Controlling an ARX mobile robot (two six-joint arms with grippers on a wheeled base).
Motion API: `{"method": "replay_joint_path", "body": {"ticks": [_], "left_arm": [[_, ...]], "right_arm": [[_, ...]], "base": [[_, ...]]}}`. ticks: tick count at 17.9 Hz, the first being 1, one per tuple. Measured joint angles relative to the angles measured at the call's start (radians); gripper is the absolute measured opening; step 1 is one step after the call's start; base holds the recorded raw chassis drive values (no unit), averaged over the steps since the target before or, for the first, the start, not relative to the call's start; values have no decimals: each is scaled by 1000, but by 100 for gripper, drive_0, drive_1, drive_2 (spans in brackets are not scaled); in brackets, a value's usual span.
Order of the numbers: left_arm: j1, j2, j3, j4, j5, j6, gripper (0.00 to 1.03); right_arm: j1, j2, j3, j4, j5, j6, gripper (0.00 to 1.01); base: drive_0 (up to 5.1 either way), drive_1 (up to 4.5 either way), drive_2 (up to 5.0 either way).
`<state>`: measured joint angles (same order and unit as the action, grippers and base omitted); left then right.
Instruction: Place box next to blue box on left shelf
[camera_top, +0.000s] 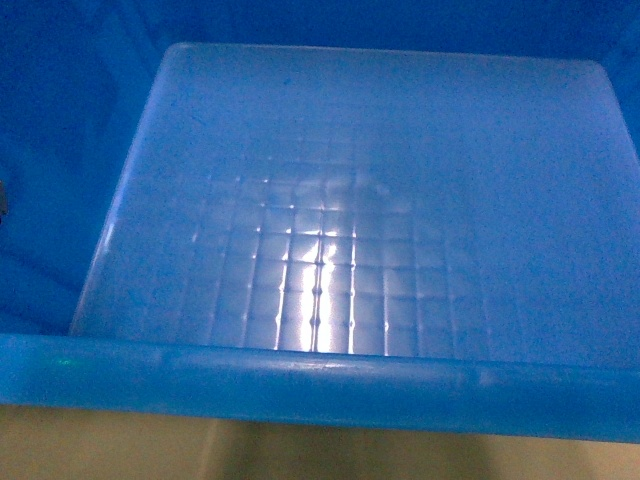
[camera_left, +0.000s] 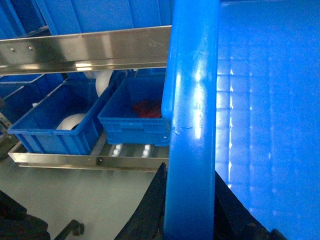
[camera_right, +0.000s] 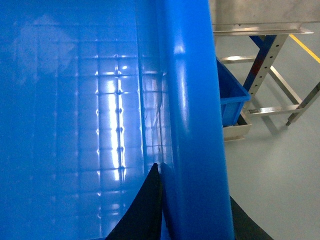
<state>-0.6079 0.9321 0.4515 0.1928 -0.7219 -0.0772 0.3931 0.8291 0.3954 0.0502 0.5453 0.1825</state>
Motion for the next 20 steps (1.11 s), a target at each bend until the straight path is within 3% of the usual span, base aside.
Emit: {"method": "replay_joint_path", "body": {"ticks": [20], "left_arm": [[0, 0, 0, -3, 0, -1, 13]], "right_arm": [[0, 0, 0, -3, 0, 0, 16]], "base": [[0, 0, 0]]}}
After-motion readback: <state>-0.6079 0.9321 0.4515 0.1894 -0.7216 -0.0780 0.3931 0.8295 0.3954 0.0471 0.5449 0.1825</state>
